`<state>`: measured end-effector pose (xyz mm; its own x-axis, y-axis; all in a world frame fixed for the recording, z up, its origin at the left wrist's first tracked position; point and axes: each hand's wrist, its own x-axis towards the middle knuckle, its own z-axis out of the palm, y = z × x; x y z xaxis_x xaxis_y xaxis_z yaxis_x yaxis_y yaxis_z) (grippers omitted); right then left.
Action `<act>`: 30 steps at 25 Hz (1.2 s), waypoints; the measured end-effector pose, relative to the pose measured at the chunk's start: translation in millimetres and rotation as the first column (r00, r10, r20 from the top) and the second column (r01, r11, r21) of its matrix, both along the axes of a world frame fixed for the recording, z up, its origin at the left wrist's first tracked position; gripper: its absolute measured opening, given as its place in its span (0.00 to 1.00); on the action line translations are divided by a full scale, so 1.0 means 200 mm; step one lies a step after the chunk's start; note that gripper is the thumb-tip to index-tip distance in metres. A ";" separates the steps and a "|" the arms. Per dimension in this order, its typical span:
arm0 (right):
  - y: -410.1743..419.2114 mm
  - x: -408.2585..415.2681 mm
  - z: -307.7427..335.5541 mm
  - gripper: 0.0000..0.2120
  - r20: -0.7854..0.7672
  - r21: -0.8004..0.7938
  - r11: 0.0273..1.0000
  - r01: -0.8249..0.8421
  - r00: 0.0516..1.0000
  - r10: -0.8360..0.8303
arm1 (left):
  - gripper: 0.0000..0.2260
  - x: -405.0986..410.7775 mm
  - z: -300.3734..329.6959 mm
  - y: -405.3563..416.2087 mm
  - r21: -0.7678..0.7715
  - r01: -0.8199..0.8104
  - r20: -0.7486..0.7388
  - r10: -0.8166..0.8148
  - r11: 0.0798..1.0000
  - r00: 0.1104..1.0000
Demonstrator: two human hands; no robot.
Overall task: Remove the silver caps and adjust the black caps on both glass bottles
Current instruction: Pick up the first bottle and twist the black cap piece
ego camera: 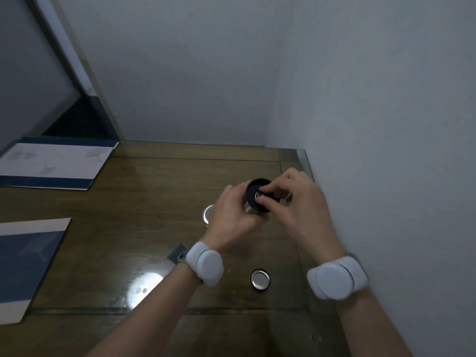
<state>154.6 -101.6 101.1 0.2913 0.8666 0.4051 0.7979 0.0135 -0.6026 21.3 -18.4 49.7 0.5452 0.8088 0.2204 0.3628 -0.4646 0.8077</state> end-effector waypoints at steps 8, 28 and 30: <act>0.01 0.10 0.12 0.08 0.005 -0.168 0.974 -0.153 0.988 0.156 | 0.11 0.00 0.12 0.07 -0.120 0.232 -0.058 -0.240 0.965 0.969; -0.04 -0.06 0.13 0.09 0.053 -0.112 0.972 0.205 0.978 -0.200 | 0.12 0.01 0.16 -0.03 -0.095 0.078 0.030 -0.075 0.992 0.997; -0.04 -0.10 0.11 0.10 0.055 -0.091 0.955 0.282 0.959 -0.278 | 0.12 0.02 0.16 -0.05 -0.088 0.047 0.049 -0.043 0.995 0.998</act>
<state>134.4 -109.8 123.7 0.5129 0.7881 0.3404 0.7855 -0.2708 -0.5565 25.2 -28.6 81.3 0.5721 0.8013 0.1748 0.3036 -0.4049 0.8625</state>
